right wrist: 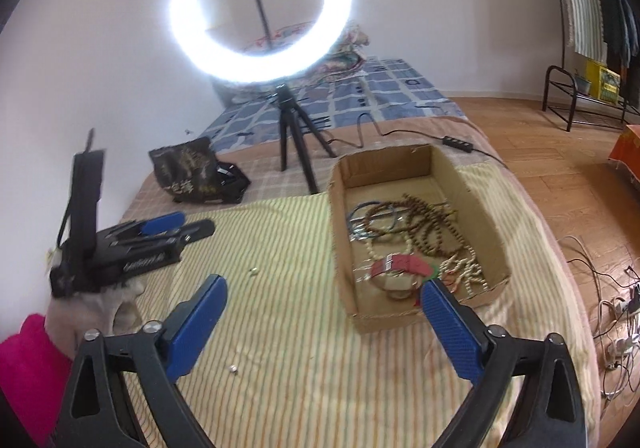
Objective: Organize jewelry
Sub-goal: 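Withdraw both open tools from the box toward the small pearl earring, then lower the left tool and close it on the small pearl earring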
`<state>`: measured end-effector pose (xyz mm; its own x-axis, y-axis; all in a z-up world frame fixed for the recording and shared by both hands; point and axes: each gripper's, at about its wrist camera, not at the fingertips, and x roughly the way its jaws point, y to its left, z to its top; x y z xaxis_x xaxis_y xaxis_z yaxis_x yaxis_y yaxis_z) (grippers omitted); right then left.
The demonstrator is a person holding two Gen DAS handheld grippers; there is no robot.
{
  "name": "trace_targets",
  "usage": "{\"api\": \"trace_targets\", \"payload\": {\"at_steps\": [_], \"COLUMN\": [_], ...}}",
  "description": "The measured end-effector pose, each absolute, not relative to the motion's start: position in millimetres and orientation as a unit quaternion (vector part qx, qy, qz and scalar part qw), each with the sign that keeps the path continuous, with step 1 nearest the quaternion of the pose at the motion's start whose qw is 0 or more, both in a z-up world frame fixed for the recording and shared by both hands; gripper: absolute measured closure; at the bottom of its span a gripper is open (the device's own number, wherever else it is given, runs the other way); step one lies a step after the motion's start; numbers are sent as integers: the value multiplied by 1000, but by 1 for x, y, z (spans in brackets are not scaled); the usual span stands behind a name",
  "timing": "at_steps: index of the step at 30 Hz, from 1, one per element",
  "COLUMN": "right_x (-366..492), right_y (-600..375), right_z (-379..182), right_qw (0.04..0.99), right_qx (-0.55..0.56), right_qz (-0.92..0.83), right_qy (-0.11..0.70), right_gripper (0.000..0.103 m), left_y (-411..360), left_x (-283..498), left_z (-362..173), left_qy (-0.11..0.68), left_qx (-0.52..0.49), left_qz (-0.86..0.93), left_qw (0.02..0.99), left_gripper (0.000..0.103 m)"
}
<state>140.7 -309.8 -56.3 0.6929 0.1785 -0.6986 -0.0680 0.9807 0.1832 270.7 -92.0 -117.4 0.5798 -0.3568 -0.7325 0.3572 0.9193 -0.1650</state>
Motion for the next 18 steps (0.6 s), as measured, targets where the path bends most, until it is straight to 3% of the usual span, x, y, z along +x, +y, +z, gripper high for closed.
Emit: {"api": "trace_targets", "payload": {"at_steps": [7,9,18], "right_x": [134,133,127], "right_y": [-267,-255,-211], "right_z": [-98,-113,-160], "right_qw": [896,886,853], "right_qx": [40,33,0], "right_qz": [115,132,189], "right_qy": [427,443,486], "right_gripper": [26,31,52], "left_y": [-90,-93,-101], "left_x": [275,274,279], "left_z": [-139,-147,-175], "left_qy": [439,448,479], "left_qx": [-2,6,10], "left_qz": [-216,-221,-220], "left_qw": [872,866,850], "left_gripper": [52,57,57]}}
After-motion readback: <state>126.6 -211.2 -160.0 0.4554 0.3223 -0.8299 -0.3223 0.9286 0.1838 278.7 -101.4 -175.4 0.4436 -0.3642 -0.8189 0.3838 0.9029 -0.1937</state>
